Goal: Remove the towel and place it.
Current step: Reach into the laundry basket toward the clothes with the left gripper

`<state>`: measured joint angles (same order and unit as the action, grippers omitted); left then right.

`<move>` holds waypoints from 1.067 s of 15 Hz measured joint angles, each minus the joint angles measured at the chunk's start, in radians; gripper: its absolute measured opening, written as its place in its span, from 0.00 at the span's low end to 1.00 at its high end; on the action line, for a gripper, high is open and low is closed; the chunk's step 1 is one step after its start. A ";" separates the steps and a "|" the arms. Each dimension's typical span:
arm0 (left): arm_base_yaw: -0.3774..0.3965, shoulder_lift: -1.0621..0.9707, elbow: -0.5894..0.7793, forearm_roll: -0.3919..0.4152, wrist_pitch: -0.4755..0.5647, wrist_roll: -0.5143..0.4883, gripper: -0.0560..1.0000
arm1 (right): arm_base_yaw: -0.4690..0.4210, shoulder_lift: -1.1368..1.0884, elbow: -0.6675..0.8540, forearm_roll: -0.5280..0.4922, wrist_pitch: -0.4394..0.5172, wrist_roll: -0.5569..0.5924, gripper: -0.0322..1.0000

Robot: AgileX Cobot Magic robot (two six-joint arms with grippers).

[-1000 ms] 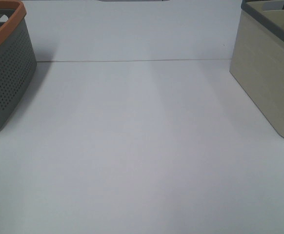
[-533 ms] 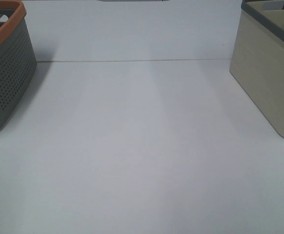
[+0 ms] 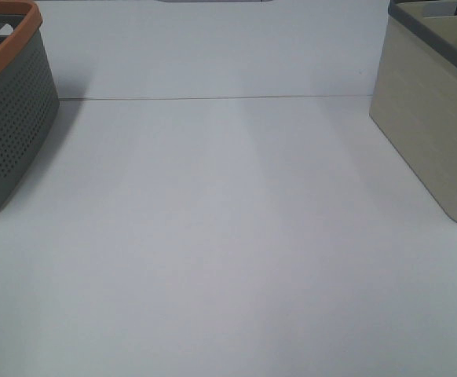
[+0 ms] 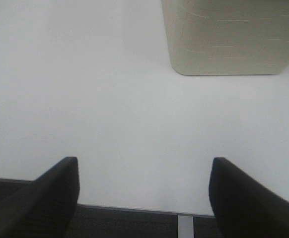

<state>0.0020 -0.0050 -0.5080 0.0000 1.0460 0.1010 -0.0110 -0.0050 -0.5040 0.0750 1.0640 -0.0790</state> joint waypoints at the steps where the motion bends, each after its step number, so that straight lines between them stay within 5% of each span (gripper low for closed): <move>1: 0.000 0.000 0.000 0.000 0.000 0.000 0.99 | 0.000 0.000 0.000 0.000 0.000 0.000 0.65; 16: 0.000 0.000 0.000 -0.013 0.000 -0.002 0.99 | 0.000 0.000 0.000 0.000 -0.001 0.000 0.65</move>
<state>0.0020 -0.0050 -0.5080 -0.0130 1.0460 0.0990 -0.0110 -0.0050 -0.5040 0.0750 1.0630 -0.0790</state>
